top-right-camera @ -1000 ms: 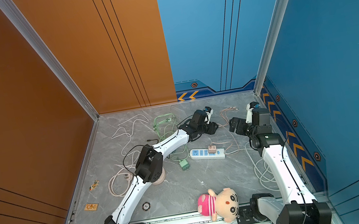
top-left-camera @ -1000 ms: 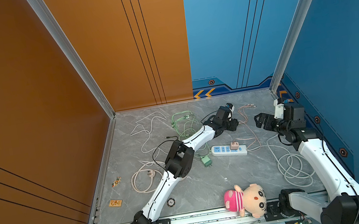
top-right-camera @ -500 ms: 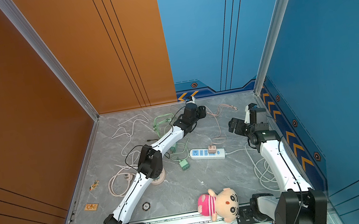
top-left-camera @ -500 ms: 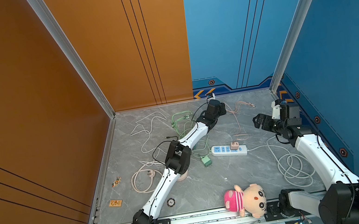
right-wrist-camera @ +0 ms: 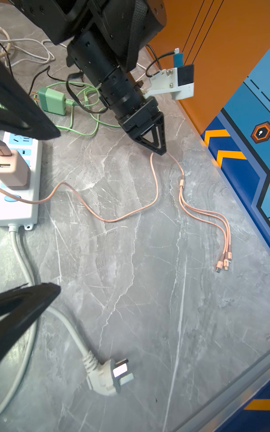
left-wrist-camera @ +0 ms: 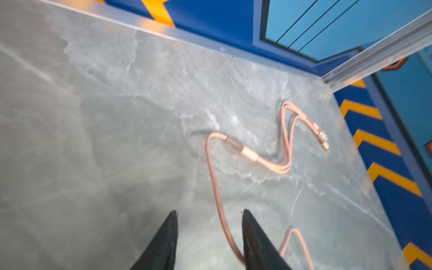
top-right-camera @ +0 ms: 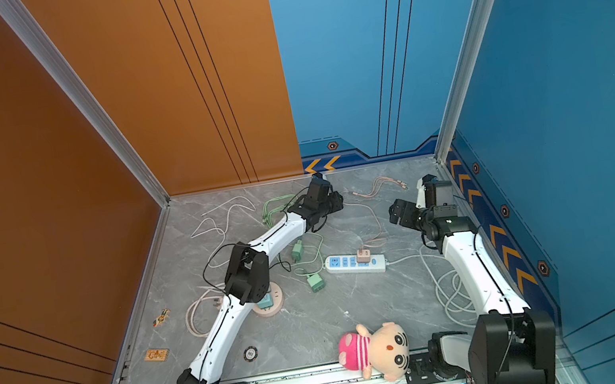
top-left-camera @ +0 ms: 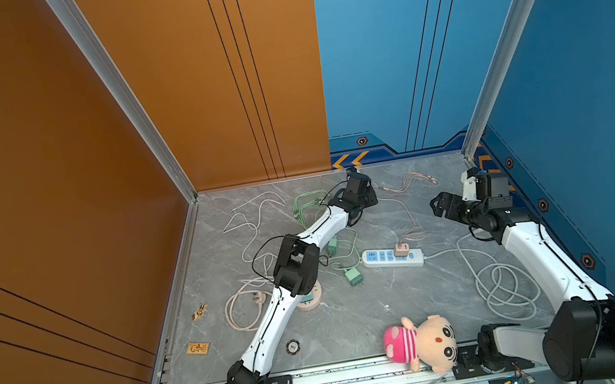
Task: Insert plugs into power strip
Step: Move the power cord to the top-right of the table.
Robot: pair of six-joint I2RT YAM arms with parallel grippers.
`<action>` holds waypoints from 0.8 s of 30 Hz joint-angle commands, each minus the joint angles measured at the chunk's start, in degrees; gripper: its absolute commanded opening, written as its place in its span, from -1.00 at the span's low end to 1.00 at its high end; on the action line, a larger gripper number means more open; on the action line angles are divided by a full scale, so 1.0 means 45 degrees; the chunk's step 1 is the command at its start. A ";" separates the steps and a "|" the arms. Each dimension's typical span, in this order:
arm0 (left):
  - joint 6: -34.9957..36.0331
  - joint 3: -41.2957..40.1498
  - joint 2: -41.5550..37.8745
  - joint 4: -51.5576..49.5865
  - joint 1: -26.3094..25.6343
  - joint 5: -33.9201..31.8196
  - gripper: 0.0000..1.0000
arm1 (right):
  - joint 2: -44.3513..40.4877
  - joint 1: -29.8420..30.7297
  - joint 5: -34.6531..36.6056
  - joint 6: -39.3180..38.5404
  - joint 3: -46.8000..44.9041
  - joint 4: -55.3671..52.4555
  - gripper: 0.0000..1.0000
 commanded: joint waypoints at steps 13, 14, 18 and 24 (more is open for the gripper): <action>0.2975 -0.6593 -0.7743 -0.4166 0.0203 -0.0908 0.00 | 0.2541 0.2625 0.1096 -0.0748 0.4031 -0.2524 0.81; 0.3046 -0.6799 -0.7896 -0.4390 0.0185 -0.0936 0.00 | 0.2702 0.2745 0.1172 -0.0783 0.4223 -0.2622 0.82; 0.3079 -0.7474 -0.8280 -0.5070 0.0055 -0.1295 0.09 | 0.3232 0.3097 0.1391 -0.0996 0.4963 -0.3178 0.83; 0.3021 -0.8321 -0.8537 -0.5729 -0.0228 -0.2050 0.09 | 0.3435 0.3469 0.1546 -0.1203 0.5536 -0.3783 0.84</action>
